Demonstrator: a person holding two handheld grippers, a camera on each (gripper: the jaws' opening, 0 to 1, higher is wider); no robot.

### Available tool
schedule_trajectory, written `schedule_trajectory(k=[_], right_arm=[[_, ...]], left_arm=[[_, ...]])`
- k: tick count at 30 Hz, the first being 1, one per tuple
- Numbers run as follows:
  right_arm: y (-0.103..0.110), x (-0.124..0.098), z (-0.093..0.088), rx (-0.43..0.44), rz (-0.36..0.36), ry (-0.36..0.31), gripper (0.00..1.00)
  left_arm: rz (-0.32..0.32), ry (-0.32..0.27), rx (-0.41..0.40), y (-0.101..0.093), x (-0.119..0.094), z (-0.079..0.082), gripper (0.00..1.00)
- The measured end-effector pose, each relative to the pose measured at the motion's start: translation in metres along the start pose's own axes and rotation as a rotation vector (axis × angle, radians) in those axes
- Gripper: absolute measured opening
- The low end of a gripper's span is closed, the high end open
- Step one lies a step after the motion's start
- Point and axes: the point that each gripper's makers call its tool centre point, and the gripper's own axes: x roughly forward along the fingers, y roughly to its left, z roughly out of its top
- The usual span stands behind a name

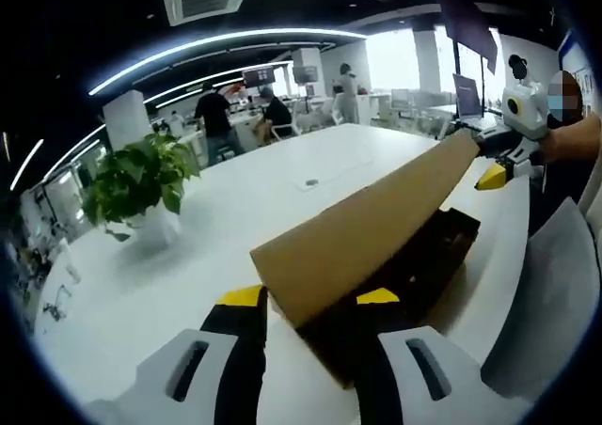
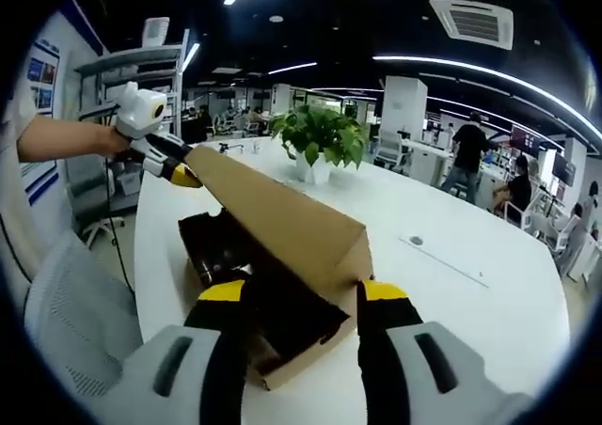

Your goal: Operate the shoe box by opening the lid, removing the specified soft item, and placing it in the target area until the item is outside and the box remains undamaged.

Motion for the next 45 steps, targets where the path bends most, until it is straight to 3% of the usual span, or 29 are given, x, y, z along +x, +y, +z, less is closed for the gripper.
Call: schedule_trajectory(k=[16, 28, 32, 36, 45], right_arm=[[-0.024, 0.009, 0.017, -0.033, -0.023, -0.027, 0.34], [-0.041, 0.017, 0.026, -0.018, -0.051, -0.041, 0.3], [-0.053, 0.018, 0.027, -0.059, -0.101, -0.043, 0.19], [-0.057, 0.02, 0.023, -0.063, -0.105, -0.033, 0.16], [-0.064, 0.025, -0.006, -0.074, -0.121, 0.031, 0.13]], left_arm=[[0.096, -0.02, -0.011, 0.032, 0.01, 0.021, 0.04], [0.129, -0.03, -0.018, 0.042, 0.02, 0.034, 0.02], [0.139, -0.033, -0.027, 0.047, 0.024, 0.036, 0.02], [0.145, -0.035, -0.028, 0.049, 0.026, 0.038, 0.02], [0.145, -0.043, -0.036, 0.056, 0.033, 0.042, 0.01]])
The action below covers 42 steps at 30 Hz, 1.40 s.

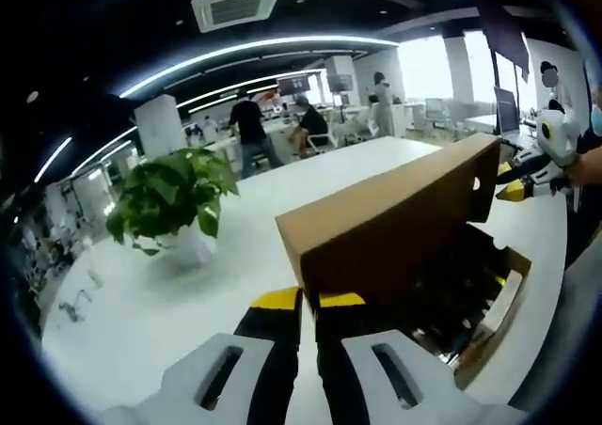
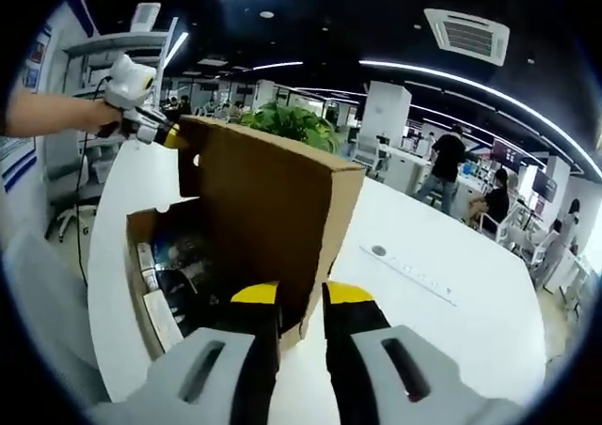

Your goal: Operate the shoe box by opening the lid, removing the specified soft item, and placing it in the target area until the item is outside and the box remains undamaged.

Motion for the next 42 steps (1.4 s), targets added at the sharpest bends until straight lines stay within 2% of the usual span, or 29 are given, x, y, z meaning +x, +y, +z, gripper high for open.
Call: schedule_trajectory(k=[5, 11, 21, 31, 34, 38, 42], right_arm=[[-0.006, 0.006, -0.02, 0.007, -0.012, 0.04, 0.12], [-0.008, 0.012, -0.033, 0.019, -0.015, 0.063, 0.08], [-0.01, 0.029, -0.03, 0.046, -0.018, 0.059, 0.04], [-0.015, 0.034, -0.031, 0.074, -0.029, 0.066, 0.01], [-0.016, 0.036, -0.032, 0.06, -0.029, 0.067, 0.01], [-0.018, 0.038, -0.03, 0.059, -0.034, 0.066, 0.01], [-0.021, 0.041, -0.028, 0.059, -0.04, 0.068, 0.01]], left_arm=[[-0.001, -0.001, -0.003, 0.004, 0.006, 0.003, 0.01], [-0.005, 0.0, 0.002, 0.007, 0.012, 0.005, 0.01], [-0.008, 0.002, 0.001, 0.011, 0.022, 0.009, 0.01], [-0.008, 0.001, -0.011, 0.016, 0.034, 0.012, 0.02], [0.003, 0.003, 0.006, 0.016, 0.038, 0.012, 0.03], [0.012, 0.012, 0.021, 0.017, 0.04, 0.01, 0.07], [0.04, 0.028, -0.022, 0.024, 0.039, -0.001, 0.1]])
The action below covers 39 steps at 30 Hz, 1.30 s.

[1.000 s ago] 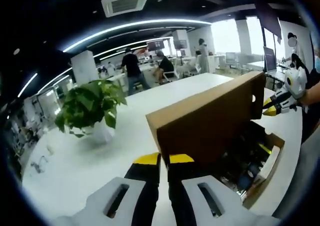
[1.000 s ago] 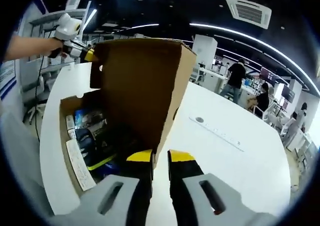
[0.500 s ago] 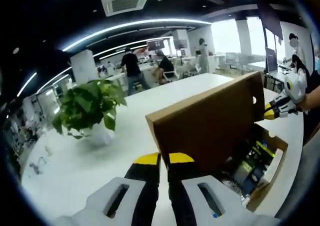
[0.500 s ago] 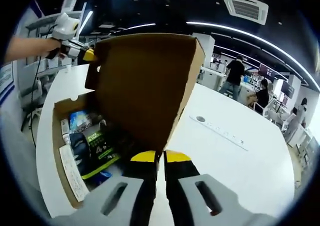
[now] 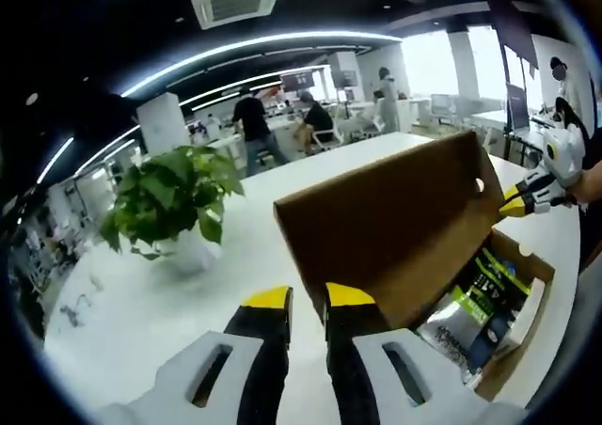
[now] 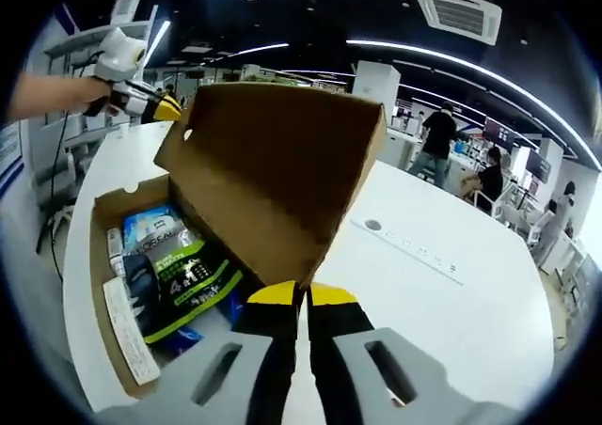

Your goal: Operate the shoe box by opening the lid, removing the specified soft item, and placing it in the target area until the item is outside and the box remains undamaged.

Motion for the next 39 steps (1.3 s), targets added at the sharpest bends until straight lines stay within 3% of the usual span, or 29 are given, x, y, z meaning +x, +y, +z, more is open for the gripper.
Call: schedule_trajectory(k=[8, 17, 20, 39], right_arm=[[-0.003, 0.006, 0.002, -0.028, 0.007, 0.016, 0.01], [-0.007, 0.011, 0.002, -0.044, 0.018, 0.031, 0.01], [-0.008, 0.013, 0.002, -0.042, 0.019, 0.035, 0.01], [-0.015, 0.028, -0.003, -0.022, 0.029, 0.07, 0.03]], left_arm=[[0.002, 0.061, -0.126, 0.002, 0.007, -0.036, 0.07], [-0.024, 0.077, -0.192, -0.011, 0.015, -0.046, 0.07], [-0.03, 0.106, -0.191, -0.016, 0.018, -0.053, 0.0], [-0.015, 0.131, -0.166, -0.014, 0.032, -0.055, 0.0]])
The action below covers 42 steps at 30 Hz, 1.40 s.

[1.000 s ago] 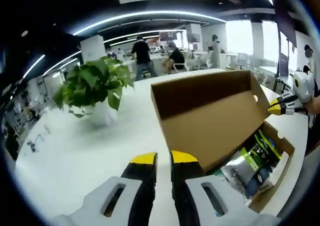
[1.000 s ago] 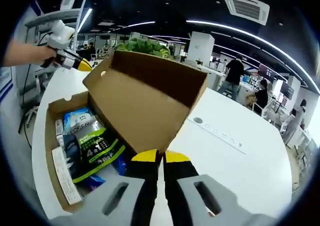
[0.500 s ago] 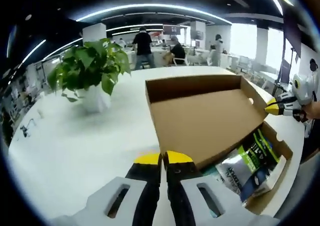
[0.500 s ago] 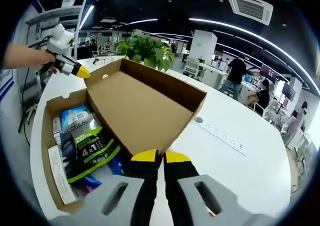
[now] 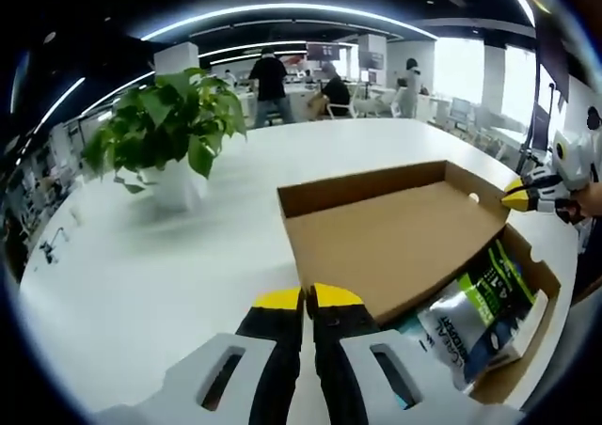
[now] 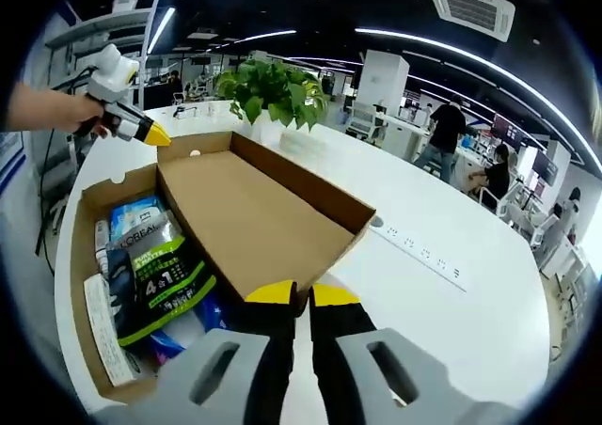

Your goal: Operate the shoe box by opening the lid, removing the specified soft item, and placing it in the target area until the item is outside and the box remains undamaged.

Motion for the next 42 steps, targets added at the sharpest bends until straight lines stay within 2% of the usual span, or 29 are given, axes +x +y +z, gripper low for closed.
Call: schedule_trajectory(k=[15, 28, 36, 42], right_arm=[[-0.003, 0.007, -0.005, 0.033, 0.008, 0.046, 0.03], [-0.004, 0.01, -0.008, 0.086, 0.009, 0.059, 0.03], [-0.003, 0.007, -0.006, 0.124, 0.017, 0.053, 0.06], [0.003, 0.0, -0.007, 0.107, 0.029, 0.058, 0.09]], left_arm=[[0.006, 0.035, 0.007, 0.002, 0.011, -0.003, 0.0], [0.008, 0.046, 0.009, 0.002, 0.015, -0.004, 0.0], [0.022, 0.037, 0.042, 0.0, 0.01, -0.002, 0.01], [0.031, 0.026, 0.056, -0.001, 0.003, 0.002, 0.02]])
